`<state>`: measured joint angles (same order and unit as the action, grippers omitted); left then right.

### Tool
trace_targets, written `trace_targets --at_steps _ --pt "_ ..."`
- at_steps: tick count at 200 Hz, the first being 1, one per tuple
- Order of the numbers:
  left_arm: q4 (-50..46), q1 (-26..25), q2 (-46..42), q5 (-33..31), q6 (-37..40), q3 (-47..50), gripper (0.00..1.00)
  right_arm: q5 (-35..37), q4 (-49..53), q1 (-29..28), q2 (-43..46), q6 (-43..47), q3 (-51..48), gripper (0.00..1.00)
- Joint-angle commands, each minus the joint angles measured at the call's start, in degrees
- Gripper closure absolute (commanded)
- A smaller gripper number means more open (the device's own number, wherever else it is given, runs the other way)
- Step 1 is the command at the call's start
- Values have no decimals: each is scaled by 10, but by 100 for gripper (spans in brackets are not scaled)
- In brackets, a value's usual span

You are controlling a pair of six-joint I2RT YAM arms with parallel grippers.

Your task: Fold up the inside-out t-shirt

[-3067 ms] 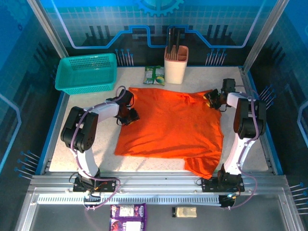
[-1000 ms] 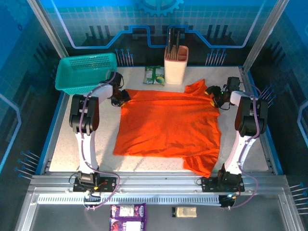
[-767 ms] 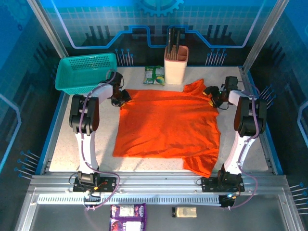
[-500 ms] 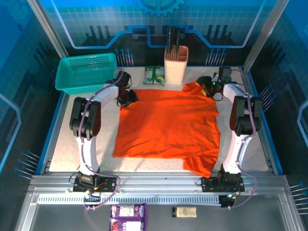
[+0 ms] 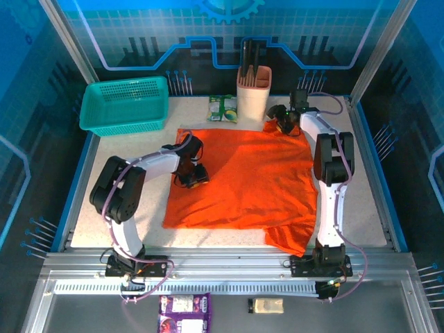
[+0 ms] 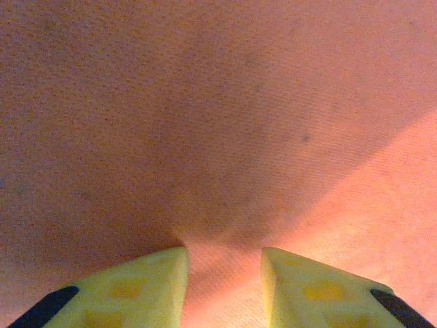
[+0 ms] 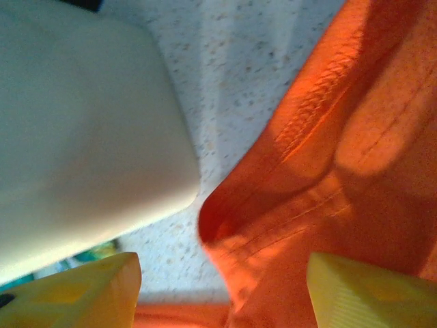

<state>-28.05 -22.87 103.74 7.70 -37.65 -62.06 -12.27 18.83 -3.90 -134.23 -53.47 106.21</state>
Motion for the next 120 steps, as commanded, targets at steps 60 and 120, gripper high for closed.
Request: trace_targets --at_steps 60,120 --pt "-4 -1 -33 -27 -17 89 65 63 -186 -10 -62 -72 -36 34" --pt "-3 -1 -85 -31 -16 63 65 -6 -331 17 57 -59 -157 33"
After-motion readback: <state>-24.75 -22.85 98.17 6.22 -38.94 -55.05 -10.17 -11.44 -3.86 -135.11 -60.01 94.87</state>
